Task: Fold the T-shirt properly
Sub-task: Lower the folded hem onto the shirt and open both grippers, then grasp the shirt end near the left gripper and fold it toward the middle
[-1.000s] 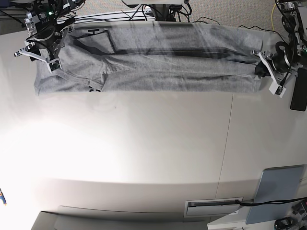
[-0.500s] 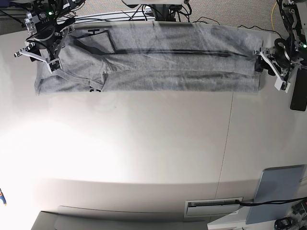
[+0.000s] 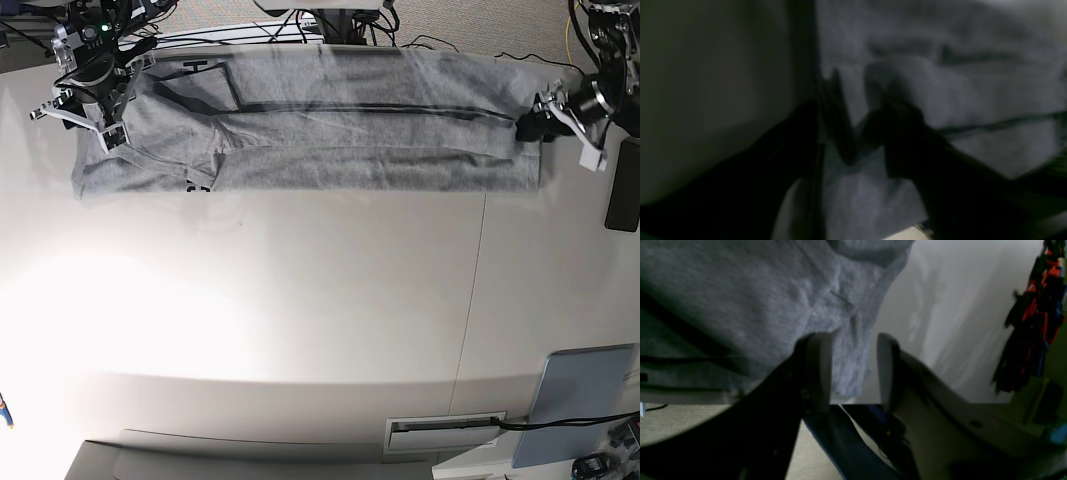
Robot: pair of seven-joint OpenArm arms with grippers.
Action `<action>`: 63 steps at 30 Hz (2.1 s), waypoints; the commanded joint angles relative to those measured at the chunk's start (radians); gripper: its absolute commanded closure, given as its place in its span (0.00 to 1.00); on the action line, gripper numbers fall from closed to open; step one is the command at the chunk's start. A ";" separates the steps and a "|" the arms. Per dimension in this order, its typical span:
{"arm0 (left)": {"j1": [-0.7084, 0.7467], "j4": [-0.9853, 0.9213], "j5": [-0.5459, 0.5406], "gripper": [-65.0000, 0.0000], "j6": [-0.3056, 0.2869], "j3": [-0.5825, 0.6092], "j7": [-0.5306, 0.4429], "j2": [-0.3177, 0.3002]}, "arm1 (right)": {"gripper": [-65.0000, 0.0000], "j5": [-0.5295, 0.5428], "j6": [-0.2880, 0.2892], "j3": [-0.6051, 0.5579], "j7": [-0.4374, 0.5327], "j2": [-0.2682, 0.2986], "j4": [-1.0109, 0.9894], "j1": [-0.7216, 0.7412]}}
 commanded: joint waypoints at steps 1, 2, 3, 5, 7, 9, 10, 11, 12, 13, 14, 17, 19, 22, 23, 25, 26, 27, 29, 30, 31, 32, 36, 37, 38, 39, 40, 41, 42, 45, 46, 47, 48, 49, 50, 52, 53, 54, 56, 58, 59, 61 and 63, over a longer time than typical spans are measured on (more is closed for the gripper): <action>0.006 -0.003 0.001 0.69 -0.002 -0.002 0.024 -0.015 | 0.65 -0.013 -0.009 0.009 0.009 0.012 0.016 -0.004; 0.006 -0.007 -0.005 0.77 -0.003 -0.002 0.024 -0.015 | 0.65 -0.013 -0.009 0.009 0.010 0.012 0.016 -0.004; 0.006 -0.007 -0.008 0.85 -0.004 -0.002 0.023 -0.015 | 0.65 -0.013 -0.009 0.009 0.011 0.012 0.016 -0.004; 0.000 -0.007 -0.007 1.00 -0.004 -0.002 0.016 -0.016 | 0.65 -0.013 -0.009 0.009 0.012 0.012 0.016 -0.004; -0.016 -0.007 0.007 1.00 -0.004 -0.002 0.017 -0.020 | 0.65 -0.013 -0.009 0.009 0.013 0.012 0.016 -0.004; -0.043 -0.006 0.047 1.00 0.010 -0.019 0.018 -0.020 | 0.65 -0.013 -0.009 0.009 0.014 0.012 0.016 -0.004; -0.057 -0.002 0.064 1.00 0.024 -0.033 0.019 -0.020 | 0.65 -0.013 -0.009 0.009 0.015 0.012 0.016 -0.004; -0.068 0.007 0.081 1.00 0.039 -0.051 0.021 -0.021 | 0.65 -0.013 -0.009 0.009 0.015 0.012 0.016 -0.004; -0.076 0.023 0.098 1.00 0.046 -0.071 0.021 -0.020 | 0.65 -0.013 -0.009 0.009 0.015 0.012 0.016 -0.004; -0.080 0.045 0.117 1.00 0.048 -0.091 0.021 -0.020 | 0.65 -0.013 -0.009 0.009 0.015 0.012 0.016 -0.004; -0.080 0.075 0.135 1.00 0.058 -0.110 0.028 -0.020 | 0.65 -0.013 -0.009 0.009 0.015 0.012 0.016 -0.004; -0.072 0.192 0.152 1.00 0.069 -0.146 0.111 -0.020 | 0.65 -0.013 -0.009 0.009 0.029 0.012 0.016 -0.004; -0.058 0.284 0.151 1.00 0.069 -0.146 0.170 -0.012 | 0.65 -0.013 -0.009 0.009 0.036 0.012 0.016 -0.001; -0.023 0.450 0.129 1.00 0.115 -0.145 0.216 0.036 | 0.65 -0.013 -0.009 0.009 0.037 0.012 0.016 0.004; -0.008 0.504 0.114 1.00 0.118 -0.145 0.216 0.059 | 0.65 -0.012 -0.009 0.009 0.037 0.012 0.016 0.004; 0.025 0.600 0.086 1.00 0.117 -0.145 0.215 0.116 | 0.65 -0.013 -0.009 0.009 0.038 0.012 0.016 0.004; 0.044 0.639 0.070 1.00 0.118 -0.145 0.212 0.146 | 0.65 -0.013 -0.009 0.009 0.038 0.012 0.016 0.004; 0.063 0.673 0.048 1.00 0.120 -0.145 0.208 0.178 | 0.65 -0.013 -0.009 0.009 0.037 0.012 0.016 0.004; 0.095 0.724 0.003 1.00 0.144 -0.142 0.199 0.240 | 0.65 -0.012 -0.009 0.009 0.038 0.012 0.016 0.004; 0.107 0.743 -0.006 1.00 0.147 -0.132 0.192 0.269 | 0.65 -0.012 -0.009 0.009 0.038 0.012 0.016 0.004; 0.114 0.757 -0.013 1.00 0.156 -0.114 0.190 0.292 | 0.65 -0.013 -0.009 0.009 0.038 0.012 0.016 0.004; 0.118 0.764 -0.010 1.00 0.164 -0.086 0.190 0.312 | 0.65 -0.012 -0.009 0.009 0.038 0.012 0.016 0.004; 0.119 0.765 0.036 1.00 0.171 0.103 0.163 0.354 | 0.65 -0.013 -0.009 0.009 0.043 0.012 0.016 0.004; 0.119 0.765 0.060 1.00 0.196 0.158 0.133 0.357 | 0.65 -0.013 -0.009 0.009 0.043 0.012 0.016 0.004; 0.114 0.765 0.098 1.00 0.232 0.213 0.100 0.361 | 0.65 -0.013 -0.009 0.009 0.044 0.012 0.016 0.004; 0.105 0.765 0.146 1.00 0.265 0.262 0.074 0.367 | 0.65 -0.013 -0.009 0.009 0.045 0.012 0.016 0.004; 0.092 0.765 0.195 1.00 0.296 0.311 0.060 0.374 | 0.65 -0.013 -0.009 0.009 0.045 0.012 0.016 0.004; 0.077 0.765 0.235 1.00 0.323 0.357 0.056 0.382 | 0.65 -0.013 -0.009 0.009 0.045 0.012 0.016 0.004; 0.065 0.765 0.269 1.00 0.338 0.401 0.052 0.389 | 0.65 -0.013 -0.009 0.009 0.045 0.012 0.016 0.004; 0.039 0.764 0.348 1.00 0.355 0.515 0.042 0.401 | 0.65 -0.013 -0.009 0.009 0.044 0.012 0.016 0.004; 0.035 0.763 0.372 1.00 0.372 0.548 0.042 0.401 | 0.65 -0.013 -0.009 0.009 0.044 0.012 0.016 0.004; 0.032 0.763 0.393 1.00 0.387 0.578 0.034 0.401 | 0.65 -0.013 -0.009 0.009 0.044 0.012 0.016 0.004; 0.030 0.762 0.419 1.00 0.401 0.605 0.024 0.401 | 0.65 -0.013 -0.009 0.009 0.044 0.012 0.016 0.004; 0.030 0.761 0.442 1.00 0.406 0.628 0.012 0.401 | 0.65 -0.013 -0.009 0.009 0.044 0.012 0.016 0.004; 0.027 0.761 0.460 1.00 0.406 0.647 0.008 0.401 | 0.65 -0.013 -0.009 0.009 0.044 0.012 0.016 0.004; 0.024 0.761 0.488 1.00 0.405 0.675 -0.003 0.401 | 0.65 -0.013 -0.009 0.009 0.044 0.012 0.016 0.004; 0.023 0.761 0.494 1.00 0.405 0.682 -0.011 0.401 | 0.65 -0.013 -0.010 0.009 0.044 0.012 0.016 0.004; 0.023 0.761 0.496 1.00 0.405 0.688 -0.021 0.401 | 0.65 -0.013 -0.009 0.009 0.044 0.012 0.016 0.004; 0.023 0.761 0.495 0.85 0.400 0.701 -0.036 0.401 | 0.65 -0.013 -0.009 0.009 0.044 0.012 0.016 0.004; 0.023 0.761 0.490 0.62 0.365 0.719 -0.036 0.401 | 0.65 -0.013 -0.009 0.009 0.044 0.012 0.016 0.004; 0.023 0.761 0.486 0.54 0.346 0.730 -0.036 0.401 | 0.65 -0.013 -0.010 0.009 0.044 0.012 0.016 0.004; 0.022 0.761 0.485 0.49 0.302 0.753 -0.048 0.401 | 0.65 -0.013 -0.009 0.009 0.044 0.012 0.016 0.004; 0.019 0.761 0.485 0.49 0.283 0.764 -0.060 0.401 | 0.65 -0.013 -0.010 0.009 0.044 0.012 0.016 0.004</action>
